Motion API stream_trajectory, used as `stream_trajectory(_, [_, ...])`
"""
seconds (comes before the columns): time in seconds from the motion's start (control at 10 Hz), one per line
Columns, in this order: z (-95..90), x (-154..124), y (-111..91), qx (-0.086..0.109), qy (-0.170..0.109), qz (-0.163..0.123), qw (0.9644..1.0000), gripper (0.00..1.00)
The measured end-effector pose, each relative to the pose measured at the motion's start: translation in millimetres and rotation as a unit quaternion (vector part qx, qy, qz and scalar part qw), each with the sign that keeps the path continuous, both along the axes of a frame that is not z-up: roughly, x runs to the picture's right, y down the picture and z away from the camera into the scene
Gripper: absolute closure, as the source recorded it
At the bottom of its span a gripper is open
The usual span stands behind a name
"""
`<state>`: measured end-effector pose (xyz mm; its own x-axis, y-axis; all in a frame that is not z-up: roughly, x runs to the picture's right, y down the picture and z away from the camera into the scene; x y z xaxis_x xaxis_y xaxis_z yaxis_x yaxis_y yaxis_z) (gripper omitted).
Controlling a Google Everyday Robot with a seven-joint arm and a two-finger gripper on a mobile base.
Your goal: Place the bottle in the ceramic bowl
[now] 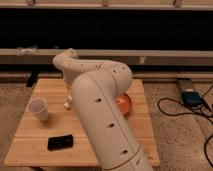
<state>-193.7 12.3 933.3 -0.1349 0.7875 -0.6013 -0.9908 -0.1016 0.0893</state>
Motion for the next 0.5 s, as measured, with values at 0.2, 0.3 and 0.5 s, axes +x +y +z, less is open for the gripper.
stream_trajectory(0.2, [6.9, -1, 4, -0.002, 0.001, -0.003, 1.0000, 0.35])
stream_trajectory(0.3, [9.3, -4, 8, -0.006, 0.001, -0.006, 1.0000, 0.35])
stream_trajectory(0.5, [14.2, -4, 13, -0.012, 0.004, -0.010, 0.9999, 0.35])
